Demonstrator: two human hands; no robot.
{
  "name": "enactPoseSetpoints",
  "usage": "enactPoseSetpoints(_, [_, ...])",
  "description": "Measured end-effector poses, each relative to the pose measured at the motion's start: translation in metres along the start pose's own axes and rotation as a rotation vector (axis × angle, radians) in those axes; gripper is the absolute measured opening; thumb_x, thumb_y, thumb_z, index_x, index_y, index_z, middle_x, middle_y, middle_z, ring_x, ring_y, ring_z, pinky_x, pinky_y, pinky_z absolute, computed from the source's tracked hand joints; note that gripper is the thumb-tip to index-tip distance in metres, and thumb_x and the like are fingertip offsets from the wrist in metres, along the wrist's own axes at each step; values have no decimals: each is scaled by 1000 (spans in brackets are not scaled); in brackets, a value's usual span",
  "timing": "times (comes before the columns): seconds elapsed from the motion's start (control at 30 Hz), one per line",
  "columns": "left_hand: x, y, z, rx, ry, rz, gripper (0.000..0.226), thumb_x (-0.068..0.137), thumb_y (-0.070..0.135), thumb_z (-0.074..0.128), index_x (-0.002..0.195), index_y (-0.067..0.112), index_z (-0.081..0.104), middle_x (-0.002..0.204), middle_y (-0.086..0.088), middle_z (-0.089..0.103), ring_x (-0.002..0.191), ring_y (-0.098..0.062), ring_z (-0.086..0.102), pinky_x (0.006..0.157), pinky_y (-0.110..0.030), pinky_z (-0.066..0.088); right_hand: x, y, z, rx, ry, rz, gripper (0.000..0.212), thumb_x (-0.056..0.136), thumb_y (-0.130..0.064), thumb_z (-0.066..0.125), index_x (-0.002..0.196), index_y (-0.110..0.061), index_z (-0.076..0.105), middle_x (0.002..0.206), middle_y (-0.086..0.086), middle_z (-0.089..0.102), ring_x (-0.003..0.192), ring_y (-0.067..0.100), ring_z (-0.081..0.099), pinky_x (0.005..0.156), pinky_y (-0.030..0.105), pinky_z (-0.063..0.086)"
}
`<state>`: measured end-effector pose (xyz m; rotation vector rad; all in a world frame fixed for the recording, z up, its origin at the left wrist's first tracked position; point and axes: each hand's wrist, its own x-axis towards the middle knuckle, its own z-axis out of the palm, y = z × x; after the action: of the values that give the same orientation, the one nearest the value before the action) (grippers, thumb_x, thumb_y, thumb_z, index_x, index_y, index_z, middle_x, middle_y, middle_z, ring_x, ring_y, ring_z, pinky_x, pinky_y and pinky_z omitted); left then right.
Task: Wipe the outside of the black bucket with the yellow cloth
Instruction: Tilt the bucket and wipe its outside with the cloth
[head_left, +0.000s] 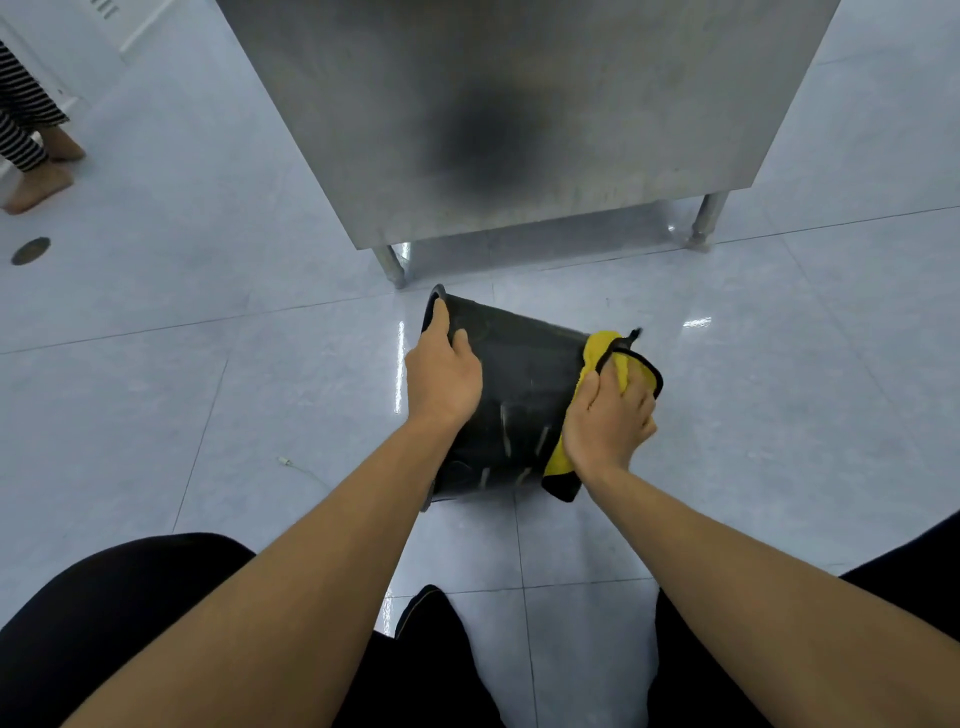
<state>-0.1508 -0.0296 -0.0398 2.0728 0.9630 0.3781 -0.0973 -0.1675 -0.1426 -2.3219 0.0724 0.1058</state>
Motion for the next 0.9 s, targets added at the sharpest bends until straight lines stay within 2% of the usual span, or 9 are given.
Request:
enactPoseSetpoints(0.07, [-3,-1,1,-23,-4,-2,54,109,19,39,161,22,25,110,3,65,68,-1,51,70,-11,47,-6,-12,0,21,17,-101,38,106,-27,41,138,-14,58,145,17,47,135,38,37,107,52,31])
enactPoseSetpoints(0.17, [-2,4,3,-40,9,-11,55,107,20,38,161,22,25,114,3,63,76,-6,53,75,-20,44,-23,-43,2,114,11,-393,33,102,-25,44,120,-9,66,117,19,54,109,37,47,96,48,40])
enactPoseSetpoints(0.27, [0,8,2,-33,-41,-29,59,104,17,36,161,26,25,102,11,56,72,2,50,60,-7,34,-42,-65,5,237,-68,-609,31,105,-27,41,113,-10,65,107,10,53,99,27,47,87,40,44])
enactPoseSetpoints(0.33, [-1,11,-1,-40,-102,-31,64,101,14,37,162,26,22,110,11,49,72,7,45,57,-5,33,-38,-61,5,199,-57,-680,28,105,-25,44,116,-10,66,107,10,56,98,27,49,87,39,44])
enactPoseSetpoints(0.4, [-3,10,-5,-53,-154,-28,71,98,13,42,163,25,15,114,14,45,72,8,44,64,-5,41,-25,-49,1,79,-16,-618,30,105,-25,46,123,-12,66,112,14,59,102,33,51,89,45,43])
enactPoseSetpoints(0.47, [-3,7,-9,-74,-189,-40,74,99,10,45,163,22,11,112,14,54,77,0,53,78,-25,56,-10,-35,-4,-22,-17,-400,32,104,-29,44,123,-15,65,124,14,57,115,36,49,95,49,42])
enactPoseSetpoints(0.53, [-5,6,-10,-110,-212,-79,64,102,8,46,159,16,16,117,-3,60,90,-14,62,85,-41,60,5,-21,-9,-86,-32,-228,32,106,-30,40,119,-14,64,133,14,53,123,36,45,100,48,38])
enactPoseSetpoints(0.67, [-12,8,-8,-105,-168,-70,32,104,13,47,129,15,27,102,-7,60,75,-13,61,60,-28,52,3,-17,-10,-59,-25,-127,29,106,-27,39,114,-12,62,132,15,50,123,36,44,101,46,36])
enactPoseSetpoints(0.9, [-17,8,-7,14,-143,55,50,100,17,43,147,23,30,95,0,63,81,-14,62,72,-36,53,-28,-66,-2,220,-111,-492,20,99,-25,40,89,-16,54,108,8,51,99,25,44,87,39,40])
